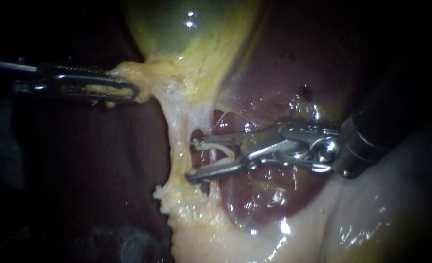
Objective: Clipping third clip left tube
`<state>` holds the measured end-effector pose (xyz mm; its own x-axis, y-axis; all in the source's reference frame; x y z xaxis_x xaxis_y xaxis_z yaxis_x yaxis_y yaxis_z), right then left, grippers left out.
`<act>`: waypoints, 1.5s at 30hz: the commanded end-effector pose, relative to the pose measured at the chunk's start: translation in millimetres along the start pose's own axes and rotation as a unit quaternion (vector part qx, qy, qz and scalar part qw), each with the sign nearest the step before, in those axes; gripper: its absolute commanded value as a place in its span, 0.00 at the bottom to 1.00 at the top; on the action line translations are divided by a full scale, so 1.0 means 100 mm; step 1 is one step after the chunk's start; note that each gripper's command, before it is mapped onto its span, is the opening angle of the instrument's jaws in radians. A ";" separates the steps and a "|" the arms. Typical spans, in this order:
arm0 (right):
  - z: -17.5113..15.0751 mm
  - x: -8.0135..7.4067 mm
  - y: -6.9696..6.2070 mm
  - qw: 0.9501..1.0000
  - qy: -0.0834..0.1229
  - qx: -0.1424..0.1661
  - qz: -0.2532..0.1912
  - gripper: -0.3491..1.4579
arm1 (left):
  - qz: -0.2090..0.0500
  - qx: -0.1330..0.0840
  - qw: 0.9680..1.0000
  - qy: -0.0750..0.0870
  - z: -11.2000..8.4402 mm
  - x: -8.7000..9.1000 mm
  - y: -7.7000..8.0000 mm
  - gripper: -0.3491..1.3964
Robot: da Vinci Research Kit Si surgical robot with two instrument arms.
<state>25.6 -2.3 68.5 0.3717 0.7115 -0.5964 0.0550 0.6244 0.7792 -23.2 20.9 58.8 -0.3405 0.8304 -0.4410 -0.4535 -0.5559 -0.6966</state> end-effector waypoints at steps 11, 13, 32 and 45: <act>0.036 0.004 0.007 0.999 0.032 0.001 0.034 0.47 | 0.000 0.001 1.000 0.000 0.000 0.000 0.000 0.00; 0.040 0.006 0.008 0.998 0.039 0.002 0.044 0.47 | 0.000 0.001 1.000 0.000 0.000 0.000 0.000 0.00; 0.033 0.041 0.011 0.993 0.090 0.004 0.072 0.47 | 0.000 0.000 1.000 0.000 0.001 0.000 -0.002 0.00; 0.026 0.058 -0.007 0.991 0.107 0.020 0.076 0.47 | 0.001 0.002 1.000 0.001 -0.003 0.000 -0.010 0.00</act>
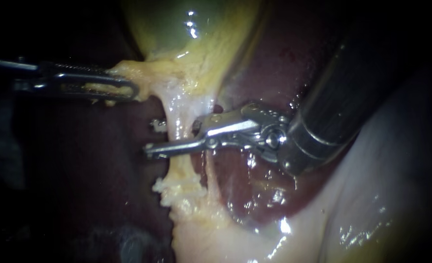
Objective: Clipping third clip left tube
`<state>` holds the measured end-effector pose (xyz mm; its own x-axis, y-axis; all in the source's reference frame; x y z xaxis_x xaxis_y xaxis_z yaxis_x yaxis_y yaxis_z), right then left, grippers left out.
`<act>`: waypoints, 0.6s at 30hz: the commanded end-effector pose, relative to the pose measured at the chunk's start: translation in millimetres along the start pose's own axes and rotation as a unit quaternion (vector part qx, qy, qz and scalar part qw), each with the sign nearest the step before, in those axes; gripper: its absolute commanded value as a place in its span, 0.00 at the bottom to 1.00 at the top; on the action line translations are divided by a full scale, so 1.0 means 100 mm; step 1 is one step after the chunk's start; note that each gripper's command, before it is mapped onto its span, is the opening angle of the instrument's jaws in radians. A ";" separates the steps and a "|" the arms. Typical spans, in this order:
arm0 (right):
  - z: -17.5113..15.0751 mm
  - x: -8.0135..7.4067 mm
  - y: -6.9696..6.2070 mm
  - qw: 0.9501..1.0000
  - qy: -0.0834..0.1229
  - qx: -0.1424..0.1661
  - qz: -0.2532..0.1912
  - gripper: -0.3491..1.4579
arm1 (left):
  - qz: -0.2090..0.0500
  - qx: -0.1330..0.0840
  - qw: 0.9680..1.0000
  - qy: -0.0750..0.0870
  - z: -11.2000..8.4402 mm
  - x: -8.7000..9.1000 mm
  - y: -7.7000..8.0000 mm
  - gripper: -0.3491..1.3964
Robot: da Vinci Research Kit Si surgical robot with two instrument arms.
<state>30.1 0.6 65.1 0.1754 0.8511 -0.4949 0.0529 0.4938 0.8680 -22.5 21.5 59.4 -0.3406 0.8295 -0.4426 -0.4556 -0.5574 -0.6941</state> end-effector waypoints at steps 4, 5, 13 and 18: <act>-0.002 0.012 -0.015 1.000 0.012 0.015 0.007 0.47 | 0.000 0.000 1.000 0.000 -0.001 0.000 -0.001 0.00; -0.003 0.015 -0.019 1.000 0.012 0.019 0.008 0.47 | 0.000 0.000 1.000 0.000 -0.001 0.000 -0.001 0.00; -0.005 0.032 -0.038 0.999 0.026 0.030 0.011 0.47 | 0.000 0.000 1.000 0.000 -0.001 0.000 -0.001 0.00; -0.004 0.033 -0.038 0.999 0.026 0.030 0.011 0.46 | 0.000 0.000 1.000 0.000 -0.001 0.000 -0.001 0.00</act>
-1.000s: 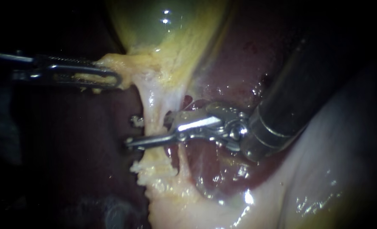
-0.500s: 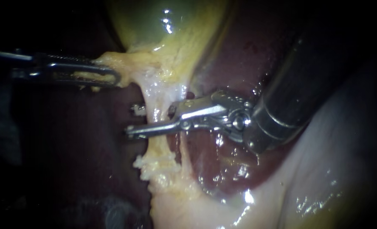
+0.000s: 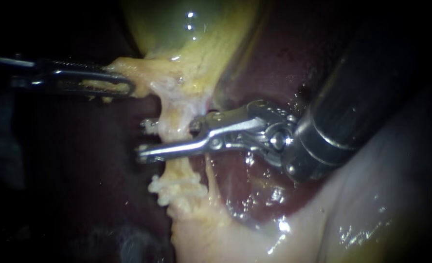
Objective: Clipping third clip left tube
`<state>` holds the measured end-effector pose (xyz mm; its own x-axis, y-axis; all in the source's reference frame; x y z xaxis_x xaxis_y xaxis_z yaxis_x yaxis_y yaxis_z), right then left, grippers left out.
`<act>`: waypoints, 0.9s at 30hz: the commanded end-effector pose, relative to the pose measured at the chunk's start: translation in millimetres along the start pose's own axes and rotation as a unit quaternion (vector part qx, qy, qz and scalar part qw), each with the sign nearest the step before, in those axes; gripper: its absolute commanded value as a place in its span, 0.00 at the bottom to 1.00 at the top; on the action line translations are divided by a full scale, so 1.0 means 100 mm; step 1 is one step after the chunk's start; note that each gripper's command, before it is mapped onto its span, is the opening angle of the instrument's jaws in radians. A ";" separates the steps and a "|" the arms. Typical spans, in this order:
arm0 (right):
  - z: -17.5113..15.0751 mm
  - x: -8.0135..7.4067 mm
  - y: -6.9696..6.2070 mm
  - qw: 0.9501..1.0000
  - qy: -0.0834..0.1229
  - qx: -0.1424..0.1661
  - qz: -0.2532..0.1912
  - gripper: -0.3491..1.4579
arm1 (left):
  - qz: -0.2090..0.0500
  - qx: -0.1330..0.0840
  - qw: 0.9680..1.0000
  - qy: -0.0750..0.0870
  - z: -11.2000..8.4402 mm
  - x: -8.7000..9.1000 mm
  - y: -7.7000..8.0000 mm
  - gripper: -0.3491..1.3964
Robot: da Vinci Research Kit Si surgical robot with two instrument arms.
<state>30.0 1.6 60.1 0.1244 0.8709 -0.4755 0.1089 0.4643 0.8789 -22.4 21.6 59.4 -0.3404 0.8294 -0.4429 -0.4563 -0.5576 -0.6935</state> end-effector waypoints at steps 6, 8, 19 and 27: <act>-0.003 0.000 -0.002 1.000 -0.002 0.002 0.000 0.35 | 0.000 0.000 1.000 0.000 0.000 0.000 0.000 0.00; -0.003 -0.001 -0.003 1.000 0.000 0.002 0.000 0.31 | 0.000 0.000 1.000 0.000 0.000 0.000 0.001 0.00; -0.005 -0.001 -0.004 1.000 0.003 -0.003 0.000 0.06 | 0.000 0.000 1.000 0.000 0.000 0.000 0.001 0.00; -0.012 -0.003 -0.006 0.999 -0.029 -0.019 0.012 0.00 | 0.000 0.000 1.000 0.000 0.000 0.000 0.001 0.00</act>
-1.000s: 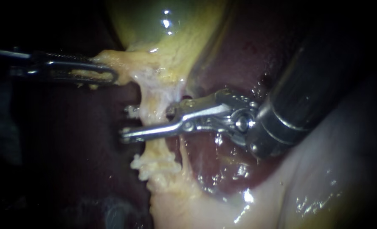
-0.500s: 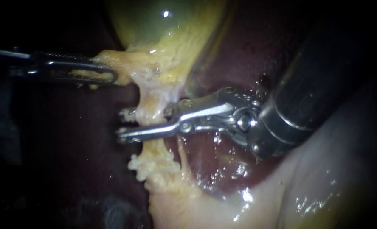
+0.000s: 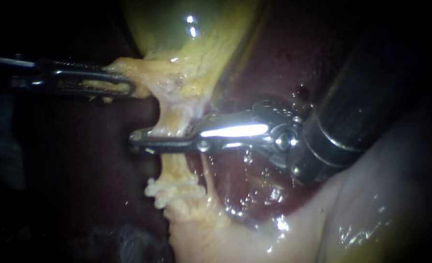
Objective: Clipping third clip left tube
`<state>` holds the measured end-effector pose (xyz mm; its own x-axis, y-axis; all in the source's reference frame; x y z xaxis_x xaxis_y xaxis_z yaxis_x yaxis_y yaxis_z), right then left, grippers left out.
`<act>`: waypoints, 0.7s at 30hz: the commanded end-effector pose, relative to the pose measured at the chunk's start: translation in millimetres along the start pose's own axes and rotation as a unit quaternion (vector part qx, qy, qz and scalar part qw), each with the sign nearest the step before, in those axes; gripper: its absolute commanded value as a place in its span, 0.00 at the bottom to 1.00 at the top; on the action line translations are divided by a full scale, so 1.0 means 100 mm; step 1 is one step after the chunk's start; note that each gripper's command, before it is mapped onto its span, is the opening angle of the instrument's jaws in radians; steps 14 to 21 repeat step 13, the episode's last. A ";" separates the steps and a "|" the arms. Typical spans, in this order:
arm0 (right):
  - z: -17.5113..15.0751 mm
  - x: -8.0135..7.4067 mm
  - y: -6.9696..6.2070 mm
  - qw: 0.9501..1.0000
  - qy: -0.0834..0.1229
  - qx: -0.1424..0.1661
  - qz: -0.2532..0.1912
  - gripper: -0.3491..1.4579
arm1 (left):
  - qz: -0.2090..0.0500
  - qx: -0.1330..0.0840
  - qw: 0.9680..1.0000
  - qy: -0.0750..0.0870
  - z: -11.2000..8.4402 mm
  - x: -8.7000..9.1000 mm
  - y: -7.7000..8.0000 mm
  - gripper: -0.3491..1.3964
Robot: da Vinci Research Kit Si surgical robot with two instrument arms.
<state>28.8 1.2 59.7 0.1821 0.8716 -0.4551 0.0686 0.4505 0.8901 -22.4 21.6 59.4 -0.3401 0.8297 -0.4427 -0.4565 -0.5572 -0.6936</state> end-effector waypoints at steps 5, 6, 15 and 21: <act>0.000 -0.002 0.002 1.000 -0.003 -0.001 0.000 0.00 | 0.000 0.000 1.000 0.000 0.000 0.000 0.000 0.00; 0.000 -0.002 0.002 1.000 -0.003 0.000 0.000 0.00 | 0.000 0.000 1.000 0.000 0.000 0.000 0.000 0.00; 0.000 -0.003 0.002 1.000 -0.005 0.003 -0.001 0.00 | 0.000 0.001 1.000 0.000 0.000 0.000 0.001 0.00; 0.000 -0.003 0.002 1.000 -0.005 0.003 -0.001 0.00 | 0.000 0.001 1.000 0.000 0.000 0.000 0.001 0.00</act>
